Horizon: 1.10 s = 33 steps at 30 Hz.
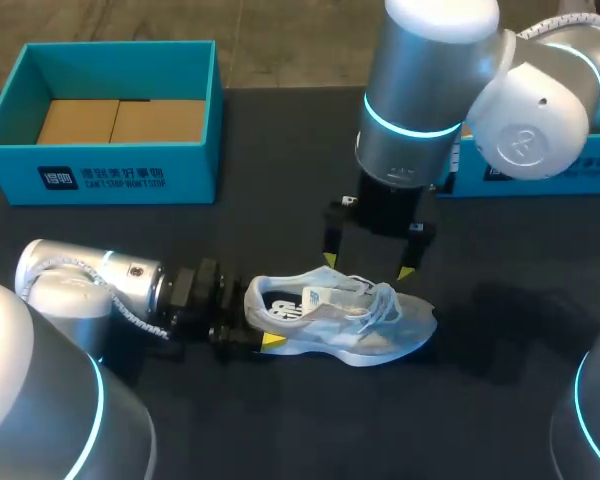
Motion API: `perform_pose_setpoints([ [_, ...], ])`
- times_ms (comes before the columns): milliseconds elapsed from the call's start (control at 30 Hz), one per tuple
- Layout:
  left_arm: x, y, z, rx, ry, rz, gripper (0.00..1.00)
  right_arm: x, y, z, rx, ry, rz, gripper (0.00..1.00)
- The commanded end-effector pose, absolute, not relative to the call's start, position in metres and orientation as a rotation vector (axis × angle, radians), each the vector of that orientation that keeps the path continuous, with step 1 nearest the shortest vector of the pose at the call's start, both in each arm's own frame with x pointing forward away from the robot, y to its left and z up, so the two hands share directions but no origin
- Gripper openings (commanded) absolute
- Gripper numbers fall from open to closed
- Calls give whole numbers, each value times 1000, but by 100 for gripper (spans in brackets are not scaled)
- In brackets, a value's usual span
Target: Take the shoe out of the shoebox, open the shoe tongue, remove and reinsert the insole, then place the shoe into the shoebox
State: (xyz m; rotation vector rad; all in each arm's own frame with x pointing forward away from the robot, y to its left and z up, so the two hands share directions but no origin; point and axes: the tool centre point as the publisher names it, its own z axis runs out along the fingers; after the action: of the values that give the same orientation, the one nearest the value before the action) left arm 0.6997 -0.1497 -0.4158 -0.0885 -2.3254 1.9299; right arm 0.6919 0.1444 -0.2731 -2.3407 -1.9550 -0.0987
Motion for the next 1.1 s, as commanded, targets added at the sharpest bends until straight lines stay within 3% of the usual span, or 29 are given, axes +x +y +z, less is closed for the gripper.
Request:
perform_pose_setpoints([
  [33, 698, -152, -419, -88, -2327, 1926, 0, 691, 153, -276, -2338, -1972, -111, 100],
  [433, 698, -152, -419, -88, -2327, 1926, 0, 685, 204, -285, -2515, -2056, -13, 100],
  [1100, 698, -152, -419, -88, -2327, 1926, 0, 692, 224, -316, -2599, -2094, 259, 100],
])
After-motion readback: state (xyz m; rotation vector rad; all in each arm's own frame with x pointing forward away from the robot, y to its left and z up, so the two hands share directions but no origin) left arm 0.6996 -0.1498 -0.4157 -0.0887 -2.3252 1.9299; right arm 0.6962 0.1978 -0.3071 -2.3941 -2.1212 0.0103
